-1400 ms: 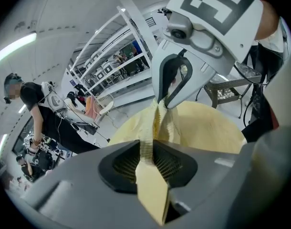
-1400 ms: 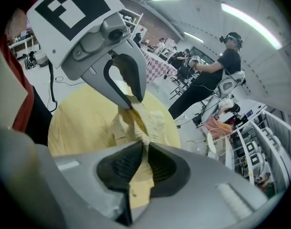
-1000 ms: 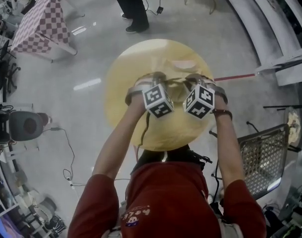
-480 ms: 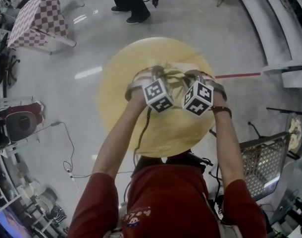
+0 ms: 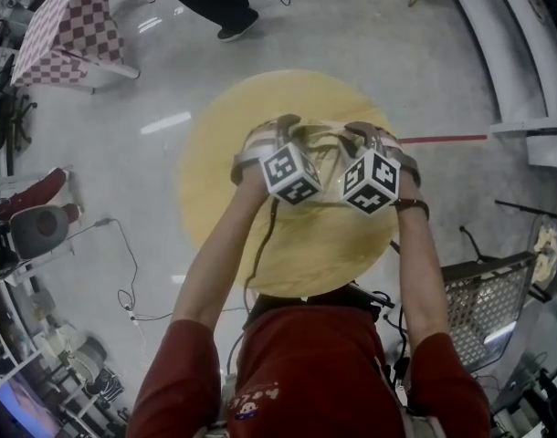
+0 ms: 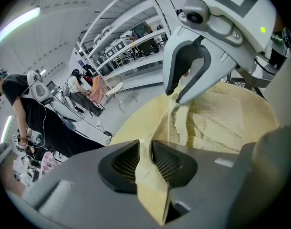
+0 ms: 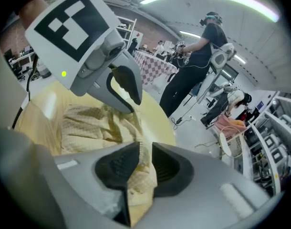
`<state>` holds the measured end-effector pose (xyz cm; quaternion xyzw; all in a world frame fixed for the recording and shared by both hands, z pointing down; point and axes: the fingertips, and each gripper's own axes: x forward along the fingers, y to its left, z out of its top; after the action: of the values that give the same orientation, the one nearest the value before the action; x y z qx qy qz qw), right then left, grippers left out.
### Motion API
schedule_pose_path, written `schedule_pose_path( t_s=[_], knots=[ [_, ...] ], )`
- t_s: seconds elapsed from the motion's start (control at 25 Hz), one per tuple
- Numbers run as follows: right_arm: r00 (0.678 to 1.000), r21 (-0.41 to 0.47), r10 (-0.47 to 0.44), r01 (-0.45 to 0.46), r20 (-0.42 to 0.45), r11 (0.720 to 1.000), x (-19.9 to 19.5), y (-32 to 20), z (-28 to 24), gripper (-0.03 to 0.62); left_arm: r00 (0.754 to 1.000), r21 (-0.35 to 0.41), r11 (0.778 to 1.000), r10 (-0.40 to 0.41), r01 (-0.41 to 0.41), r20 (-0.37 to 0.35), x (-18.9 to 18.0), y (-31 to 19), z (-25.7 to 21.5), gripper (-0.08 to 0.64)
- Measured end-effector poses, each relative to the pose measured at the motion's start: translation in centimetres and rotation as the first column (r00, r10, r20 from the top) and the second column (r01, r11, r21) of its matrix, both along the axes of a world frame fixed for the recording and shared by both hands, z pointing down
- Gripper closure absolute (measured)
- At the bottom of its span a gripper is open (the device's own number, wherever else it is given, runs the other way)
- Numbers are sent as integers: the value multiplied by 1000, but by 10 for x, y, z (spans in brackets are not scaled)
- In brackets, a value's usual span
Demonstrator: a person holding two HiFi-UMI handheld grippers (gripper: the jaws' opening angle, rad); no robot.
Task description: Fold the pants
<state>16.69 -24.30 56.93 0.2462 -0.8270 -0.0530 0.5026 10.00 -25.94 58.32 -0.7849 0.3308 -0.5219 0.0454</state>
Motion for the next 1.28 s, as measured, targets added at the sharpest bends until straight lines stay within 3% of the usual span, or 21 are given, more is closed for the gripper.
schedule_pose_path(
  t_s=[0.2,0.36,0.84,1.16,1.28],
  knots=[
    [999,36,29,-28,-17,999,5,-17,10,512,997,28,997,-65,66,-33,-6,-12,3,448],
    [998,45,61,-60,-8,997,10,-25,15,512,997,29,997,-67,68,-46,-5,-14,4,448],
    [969,79,209,-221,135,972,26,-6,-23,512,972,46,991,-114,126,-205,-15,14,-30,446],
    [954,20,242,-249,180,968,11,28,-27,512,937,38,978,-184,204,-297,-21,41,-44,449],
    [944,-30,263,-262,197,965,6,42,-24,512,924,20,975,-203,222,-324,-18,53,-43,505]
  ],
)
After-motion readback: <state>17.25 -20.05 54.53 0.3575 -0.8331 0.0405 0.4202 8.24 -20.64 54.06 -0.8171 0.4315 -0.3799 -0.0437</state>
